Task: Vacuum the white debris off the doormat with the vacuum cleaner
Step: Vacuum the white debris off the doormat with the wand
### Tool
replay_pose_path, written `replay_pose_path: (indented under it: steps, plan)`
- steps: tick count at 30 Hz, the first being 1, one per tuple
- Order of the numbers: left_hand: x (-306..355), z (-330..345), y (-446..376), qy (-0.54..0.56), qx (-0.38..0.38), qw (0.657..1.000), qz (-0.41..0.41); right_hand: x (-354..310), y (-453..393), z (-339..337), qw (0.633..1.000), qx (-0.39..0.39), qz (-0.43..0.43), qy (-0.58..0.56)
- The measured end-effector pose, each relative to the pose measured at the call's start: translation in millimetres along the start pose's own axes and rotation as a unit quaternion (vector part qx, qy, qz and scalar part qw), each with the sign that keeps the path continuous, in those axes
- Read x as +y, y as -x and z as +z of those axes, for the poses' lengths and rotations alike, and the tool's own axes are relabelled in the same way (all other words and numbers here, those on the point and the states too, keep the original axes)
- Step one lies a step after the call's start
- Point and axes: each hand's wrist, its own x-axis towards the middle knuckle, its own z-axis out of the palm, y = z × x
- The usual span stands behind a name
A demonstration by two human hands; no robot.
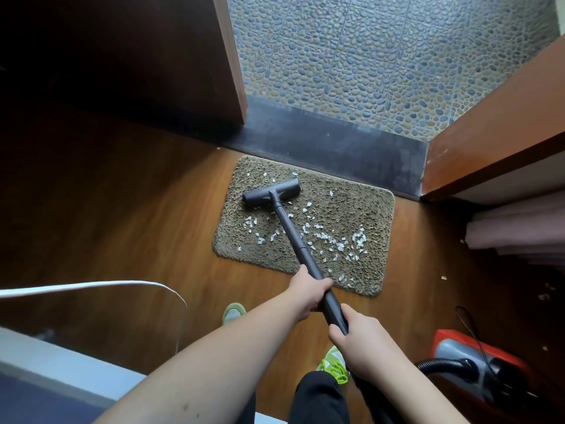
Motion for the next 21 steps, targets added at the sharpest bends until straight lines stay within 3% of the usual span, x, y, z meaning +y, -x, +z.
replay_pose_path:
  steps: [21]
  plan:
    - [13, -8, -18, -0.102, 0.074, 0.992, 0.012, -20, -18, -11, 1.000, -0.015, -0.005, -0.008]
